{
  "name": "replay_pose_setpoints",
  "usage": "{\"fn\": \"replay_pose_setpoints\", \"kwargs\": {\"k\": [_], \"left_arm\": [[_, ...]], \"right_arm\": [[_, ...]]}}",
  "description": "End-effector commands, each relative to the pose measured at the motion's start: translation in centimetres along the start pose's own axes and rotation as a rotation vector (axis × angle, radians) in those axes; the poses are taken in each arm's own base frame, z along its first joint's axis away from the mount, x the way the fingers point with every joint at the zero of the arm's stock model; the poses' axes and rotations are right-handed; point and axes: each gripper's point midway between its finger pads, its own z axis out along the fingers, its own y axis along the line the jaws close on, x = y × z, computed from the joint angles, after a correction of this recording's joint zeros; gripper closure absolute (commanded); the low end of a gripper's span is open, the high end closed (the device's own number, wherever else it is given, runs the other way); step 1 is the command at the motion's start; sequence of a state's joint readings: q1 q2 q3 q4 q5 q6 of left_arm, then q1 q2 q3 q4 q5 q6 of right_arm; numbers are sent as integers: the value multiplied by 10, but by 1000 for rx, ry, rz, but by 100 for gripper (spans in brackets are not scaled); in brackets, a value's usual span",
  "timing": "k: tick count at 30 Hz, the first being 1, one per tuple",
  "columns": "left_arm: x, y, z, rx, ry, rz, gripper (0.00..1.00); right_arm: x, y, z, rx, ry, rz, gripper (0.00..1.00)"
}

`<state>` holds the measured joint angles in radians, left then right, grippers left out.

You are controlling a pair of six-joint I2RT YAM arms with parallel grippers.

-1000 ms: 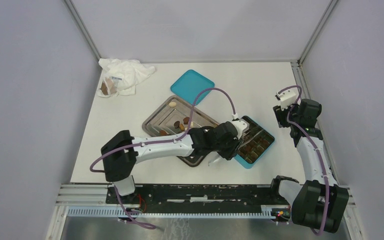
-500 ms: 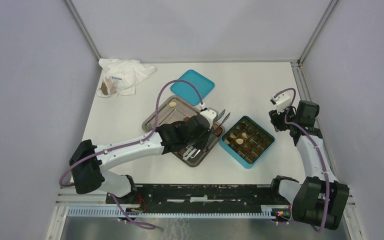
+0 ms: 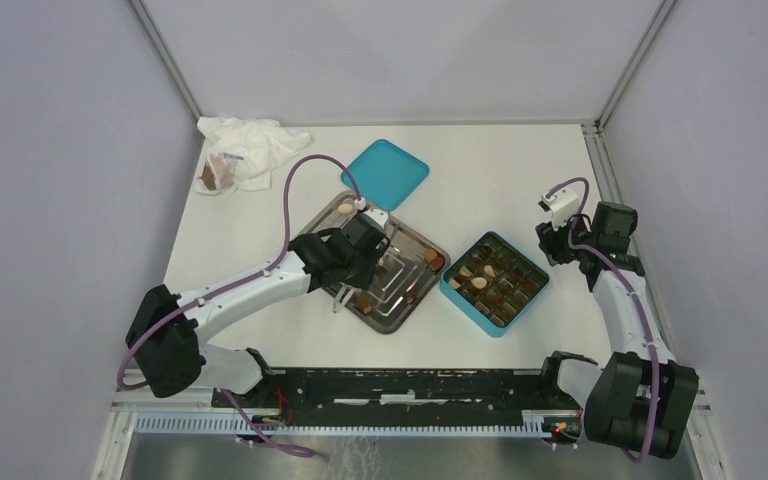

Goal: Pack the chocolate
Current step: Pick up the fake chocolate from the plate.

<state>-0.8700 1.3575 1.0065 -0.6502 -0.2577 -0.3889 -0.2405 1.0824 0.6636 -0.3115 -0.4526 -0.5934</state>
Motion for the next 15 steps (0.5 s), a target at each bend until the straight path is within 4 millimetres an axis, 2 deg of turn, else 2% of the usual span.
{"fn": "replay_pose_setpoints", "kwargs": {"k": [1, 15], "left_arm": [[0, 4, -3, -11, 3, -60, 57], [16, 1, 4, 1, 92, -63, 56]], "right_arm": [[-12, -6, -1, 1, -31, -22, 45], [-12, -6, 0, 0, -31, -24, 46]]}}
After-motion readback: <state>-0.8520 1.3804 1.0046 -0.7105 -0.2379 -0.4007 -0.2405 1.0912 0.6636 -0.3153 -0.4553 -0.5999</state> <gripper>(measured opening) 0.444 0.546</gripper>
